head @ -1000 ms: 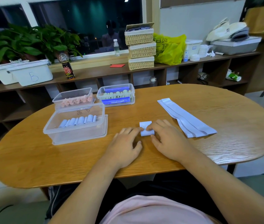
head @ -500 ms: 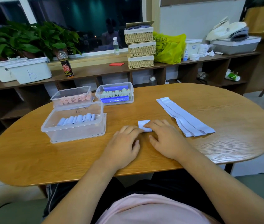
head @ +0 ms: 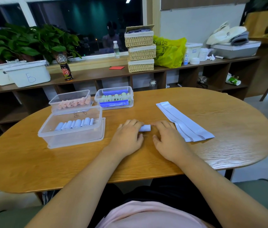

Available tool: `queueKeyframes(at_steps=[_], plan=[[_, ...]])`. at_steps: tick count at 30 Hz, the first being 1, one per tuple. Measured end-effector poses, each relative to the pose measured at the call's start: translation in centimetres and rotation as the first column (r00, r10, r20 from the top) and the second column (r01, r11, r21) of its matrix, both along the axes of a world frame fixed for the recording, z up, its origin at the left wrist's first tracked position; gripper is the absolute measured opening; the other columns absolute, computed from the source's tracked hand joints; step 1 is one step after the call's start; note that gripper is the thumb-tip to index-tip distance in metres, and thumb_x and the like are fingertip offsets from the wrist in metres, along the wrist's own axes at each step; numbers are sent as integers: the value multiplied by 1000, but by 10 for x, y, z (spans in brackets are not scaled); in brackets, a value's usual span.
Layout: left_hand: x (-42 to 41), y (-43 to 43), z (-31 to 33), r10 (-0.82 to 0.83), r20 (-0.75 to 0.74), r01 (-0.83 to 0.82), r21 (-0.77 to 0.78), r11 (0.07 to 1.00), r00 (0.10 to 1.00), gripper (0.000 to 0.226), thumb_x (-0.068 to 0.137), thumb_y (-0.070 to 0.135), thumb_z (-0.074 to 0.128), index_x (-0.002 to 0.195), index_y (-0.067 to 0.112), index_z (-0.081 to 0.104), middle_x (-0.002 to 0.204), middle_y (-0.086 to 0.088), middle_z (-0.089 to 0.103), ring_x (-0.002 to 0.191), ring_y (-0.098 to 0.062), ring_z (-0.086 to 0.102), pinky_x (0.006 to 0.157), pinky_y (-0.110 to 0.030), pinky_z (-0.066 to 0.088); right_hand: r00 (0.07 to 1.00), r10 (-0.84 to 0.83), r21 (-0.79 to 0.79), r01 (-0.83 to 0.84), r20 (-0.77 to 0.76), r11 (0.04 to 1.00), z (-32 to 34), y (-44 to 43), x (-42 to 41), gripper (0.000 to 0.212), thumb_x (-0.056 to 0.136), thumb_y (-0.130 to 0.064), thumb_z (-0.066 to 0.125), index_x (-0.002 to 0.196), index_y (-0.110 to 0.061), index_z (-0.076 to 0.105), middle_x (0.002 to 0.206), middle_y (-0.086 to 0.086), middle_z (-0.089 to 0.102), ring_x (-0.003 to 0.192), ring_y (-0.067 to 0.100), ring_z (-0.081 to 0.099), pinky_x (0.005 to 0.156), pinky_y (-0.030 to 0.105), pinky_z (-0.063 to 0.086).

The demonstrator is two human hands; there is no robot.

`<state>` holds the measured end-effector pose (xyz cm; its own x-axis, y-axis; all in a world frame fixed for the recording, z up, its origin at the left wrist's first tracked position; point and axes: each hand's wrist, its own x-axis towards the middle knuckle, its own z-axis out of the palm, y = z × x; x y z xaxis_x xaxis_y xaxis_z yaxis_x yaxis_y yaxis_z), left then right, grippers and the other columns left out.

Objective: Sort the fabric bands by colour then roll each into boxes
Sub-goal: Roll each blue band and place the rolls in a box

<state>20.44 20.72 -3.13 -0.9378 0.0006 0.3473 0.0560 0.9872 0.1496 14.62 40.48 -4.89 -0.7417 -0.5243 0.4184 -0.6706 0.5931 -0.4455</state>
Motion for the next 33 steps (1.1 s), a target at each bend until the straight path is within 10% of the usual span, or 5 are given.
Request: queueKeyframes(at_steps=[14,26,33], plan=[[-4,0,-6,-85,-173,112,153,982,981,27,103,35,62,129,30,58,124,16,61,112,-10,52,98,-33,42,999,35,-152,-33,11,988,5,2,3,39,100,-25,62,138,-28,55,136,-15,55,124,12,50,100,30,46],[25,11,6,-47,-281,252,759,601,958,47,85,18,89,125,24,64,112,19,68,111,-8,67,91,-23,56,991,132,-191,-126,18,973,12,3,10,30,108,-38,55,137,-34,60,127,-26,57,125,3,49,103,35,48],[29,16,11,-24,-268,225,752,620,963,40,85,30,90,117,27,66,111,18,70,107,-9,67,89,-33,58,964,250,-269,-218,91,938,18,5,15,30,107,-35,59,137,-36,61,127,-22,62,123,3,57,99,31,52]])
